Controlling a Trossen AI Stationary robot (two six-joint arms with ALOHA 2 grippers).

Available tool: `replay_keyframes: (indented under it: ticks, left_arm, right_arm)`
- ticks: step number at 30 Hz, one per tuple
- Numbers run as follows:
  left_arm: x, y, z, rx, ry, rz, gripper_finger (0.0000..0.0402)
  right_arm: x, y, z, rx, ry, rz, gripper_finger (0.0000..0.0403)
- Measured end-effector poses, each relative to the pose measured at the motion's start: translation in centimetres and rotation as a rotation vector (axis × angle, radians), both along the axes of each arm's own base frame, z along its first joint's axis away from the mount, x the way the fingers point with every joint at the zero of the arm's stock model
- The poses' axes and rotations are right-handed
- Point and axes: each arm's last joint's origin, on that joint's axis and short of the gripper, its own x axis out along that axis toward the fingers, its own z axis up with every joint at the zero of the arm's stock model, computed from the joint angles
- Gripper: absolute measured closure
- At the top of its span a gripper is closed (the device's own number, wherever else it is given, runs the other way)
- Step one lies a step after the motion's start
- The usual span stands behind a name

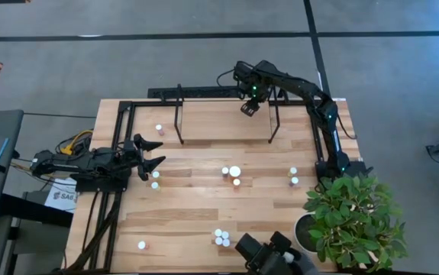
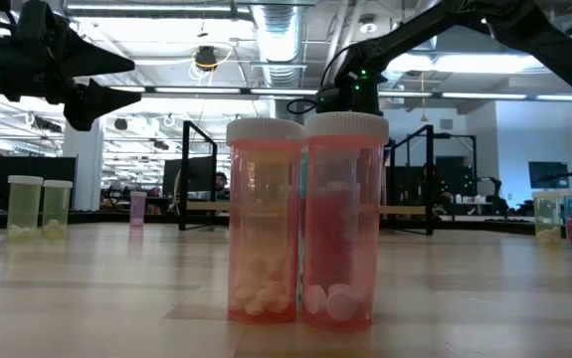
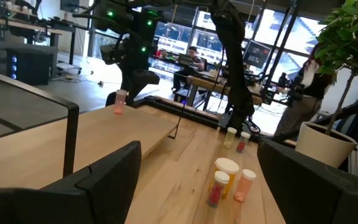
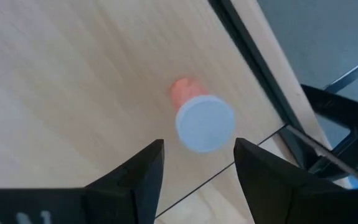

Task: Pick and place medicine bottles onto shelf by color
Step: Put the large orange pill bottle on the shelf

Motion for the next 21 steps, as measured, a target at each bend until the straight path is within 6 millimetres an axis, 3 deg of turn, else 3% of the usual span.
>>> replay_keyframes:
  ticks: [21]
  left_arm:
    - [0.0,0.0,0.0,0.000,0.000,0.000,0.0090]
  right_arm:
    - [0.6,2.4,4.0,0.044,0.013,-0.165,0.0186]
